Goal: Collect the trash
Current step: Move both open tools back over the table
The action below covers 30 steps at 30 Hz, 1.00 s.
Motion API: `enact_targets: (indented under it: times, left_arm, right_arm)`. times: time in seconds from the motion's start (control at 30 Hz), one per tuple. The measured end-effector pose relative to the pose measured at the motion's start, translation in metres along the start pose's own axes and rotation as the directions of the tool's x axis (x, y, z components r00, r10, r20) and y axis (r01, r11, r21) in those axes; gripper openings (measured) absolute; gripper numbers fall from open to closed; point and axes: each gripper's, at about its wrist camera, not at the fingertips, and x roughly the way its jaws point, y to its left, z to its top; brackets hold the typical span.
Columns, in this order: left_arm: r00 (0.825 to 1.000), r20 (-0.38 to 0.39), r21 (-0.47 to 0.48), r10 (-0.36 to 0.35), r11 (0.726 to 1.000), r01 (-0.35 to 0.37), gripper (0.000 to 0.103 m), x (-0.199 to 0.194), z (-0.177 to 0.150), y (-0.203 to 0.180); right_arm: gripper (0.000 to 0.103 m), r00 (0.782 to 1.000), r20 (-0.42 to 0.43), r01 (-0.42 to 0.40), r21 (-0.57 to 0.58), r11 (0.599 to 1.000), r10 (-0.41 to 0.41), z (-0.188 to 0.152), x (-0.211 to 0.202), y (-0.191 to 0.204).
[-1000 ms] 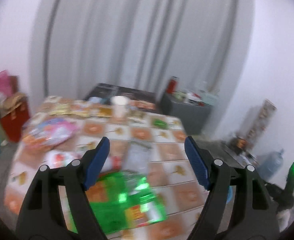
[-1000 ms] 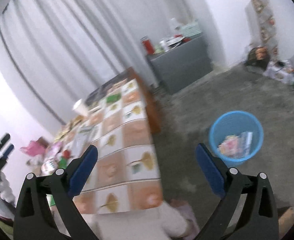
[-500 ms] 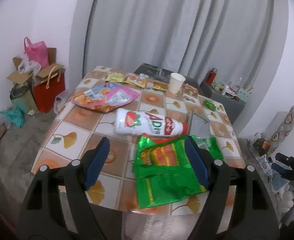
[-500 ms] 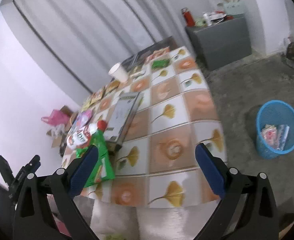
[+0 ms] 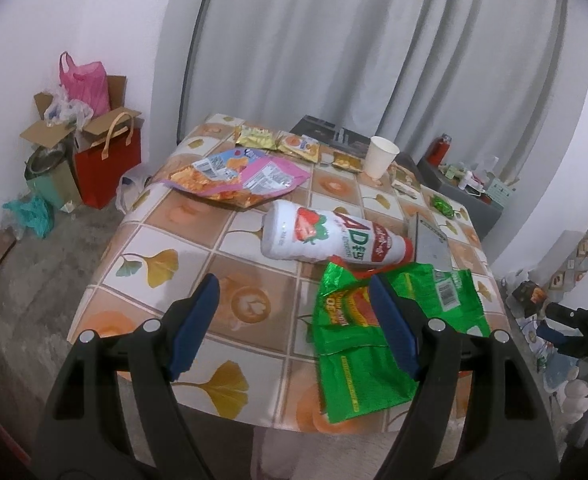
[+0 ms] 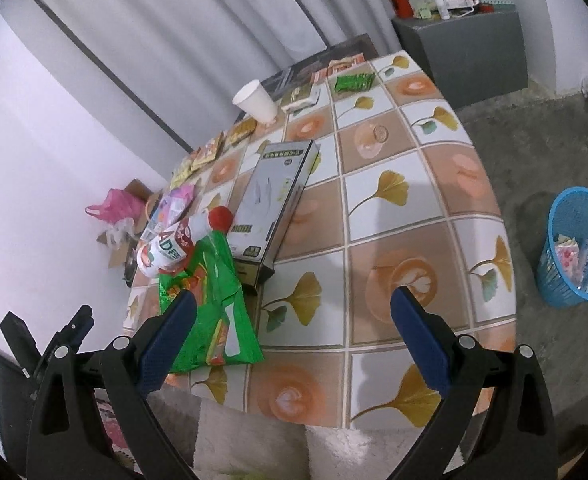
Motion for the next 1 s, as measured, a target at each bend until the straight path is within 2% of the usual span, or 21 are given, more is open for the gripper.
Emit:
enact_targets:
  times: [0.27, 0.47, 0.6, 0.73, 0.83, 0.9, 0.97, 1.0]
  left_arm:
    - [0.999, -0.034, -0.006, -0.011, 1.0, 0.011, 0.073, 0.02, -0.001, 0.01]
    - [0.999, -0.032, 0.015, -0.018, 1.0, 0.018, 0.073, 0.031, 0.004, 0.011]
    - [1.0, -0.009, 0.084, -0.008, 0.996, 0.009, 0.073, 0.033, 0.016, 0.004]
    - [1.0, 0.001, 0.108, -0.028, 0.994, 0.028, 0.073, 0.036, 0.026, -0.003]
    - [0.996, -0.005, 0.114, -0.084, 0.99, 0.084, 0.073, 0.039, 0.035, -0.013]
    - [0.986, -0.028, 0.111, -0.164, 0.98, 0.167, 0.073, 0.044, 0.045, -0.026]
    - [0.966, -0.07, 0.125, -0.248, 0.959, 0.255, 0.073, 0.051, 0.056, -0.045]
    - [0.948, -0.11, 0.143, -0.298, 0.94, 0.311, 0.074, 0.058, 0.064, -0.06]
  right_arm:
    - [0.095, 0.998, -0.067, 0.004, 0.041, 0.999, -0.001, -0.002, 0.03, -0.002]
    - [0.095, 0.996, -0.089, 0.005, 0.073, 0.997, 0.001, 0.005, 0.043, -0.004]
    - [0.095, 0.997, -0.082, 0.0, 0.088, 0.996, 0.008, 0.021, 0.049, 0.0]
    - [0.095, 0.998, -0.065, -0.015, 0.111, 0.994, 0.022, 0.049, 0.063, 0.007]
    - [0.095, 0.999, -0.046, -0.023, 0.155, 0.988, 0.03, 0.066, 0.071, 0.008]
    - [0.095, 0.999, -0.023, -0.028, 0.184, 0.983, 0.032, 0.073, 0.072, 0.007]
    - [0.095, 0.999, -0.01, -0.03, 0.194, 0.981, 0.032, 0.076, 0.071, 0.005]
    - [0.095, 1.0, -0.006, -0.027, 0.196, 0.98, 0.029, 0.076, 0.07, 0.004]
